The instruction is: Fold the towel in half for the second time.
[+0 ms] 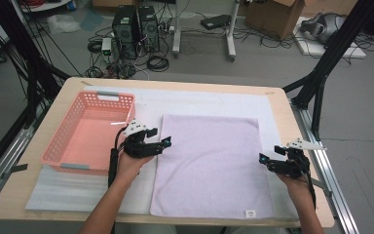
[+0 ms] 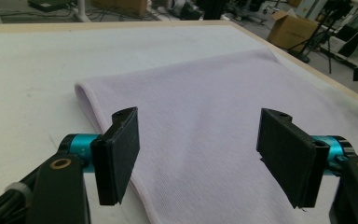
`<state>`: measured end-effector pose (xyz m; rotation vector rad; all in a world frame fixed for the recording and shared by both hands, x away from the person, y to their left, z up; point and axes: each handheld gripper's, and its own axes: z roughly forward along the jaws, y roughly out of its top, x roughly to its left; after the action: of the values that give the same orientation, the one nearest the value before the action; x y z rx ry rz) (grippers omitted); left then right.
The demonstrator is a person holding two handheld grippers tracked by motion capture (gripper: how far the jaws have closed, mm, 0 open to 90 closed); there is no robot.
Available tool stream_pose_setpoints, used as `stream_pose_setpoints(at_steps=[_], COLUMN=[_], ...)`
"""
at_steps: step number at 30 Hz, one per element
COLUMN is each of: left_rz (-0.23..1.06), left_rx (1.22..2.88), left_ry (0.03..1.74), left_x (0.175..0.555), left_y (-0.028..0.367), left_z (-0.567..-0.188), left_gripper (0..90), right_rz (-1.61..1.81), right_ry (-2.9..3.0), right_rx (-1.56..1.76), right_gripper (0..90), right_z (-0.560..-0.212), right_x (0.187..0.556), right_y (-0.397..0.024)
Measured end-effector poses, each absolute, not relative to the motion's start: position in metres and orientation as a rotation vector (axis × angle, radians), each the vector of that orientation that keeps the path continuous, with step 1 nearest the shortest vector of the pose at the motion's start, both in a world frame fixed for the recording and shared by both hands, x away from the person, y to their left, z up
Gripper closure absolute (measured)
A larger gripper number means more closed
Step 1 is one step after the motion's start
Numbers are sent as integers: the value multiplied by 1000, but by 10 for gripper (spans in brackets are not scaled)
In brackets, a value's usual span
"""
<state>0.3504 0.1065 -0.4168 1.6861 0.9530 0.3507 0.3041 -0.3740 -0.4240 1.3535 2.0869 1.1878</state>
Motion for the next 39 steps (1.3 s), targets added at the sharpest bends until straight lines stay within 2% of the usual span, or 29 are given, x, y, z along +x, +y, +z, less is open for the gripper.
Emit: stream_pose_setpoints(at_steps=[8,11,18,29,33,38,39], left_rz=[330,335,363,430,526,474,441], left_rx=[1716,1744,1727,1811,1869,1840,1839], left_ry=[1040,1102,1245,1298,1286,1283,1273], left_x=[379,387,397,413,412,413,414], left_y=[97,96,98,81,75,79,79], left_z=[-431,-442,-452,-452,-452,-452,-453], left_gripper=[340,354,367,429,547,731,824], right_rz=[1162,1149,1060,969,933,944,957], right_ry=[2102,2092,2085,2078,2092,2116,2125], right_rx=[1428,1452,1516,1581,1564,1539,1548], right_gripper=[204,277,378,451,545,714,803], right_z=[-420,-419,-423,-438,-441,-441,-440], right_x=[333,344,371,394,396,397,398], right_y=[-371,-368,-361,-356,-354,-352,-353])
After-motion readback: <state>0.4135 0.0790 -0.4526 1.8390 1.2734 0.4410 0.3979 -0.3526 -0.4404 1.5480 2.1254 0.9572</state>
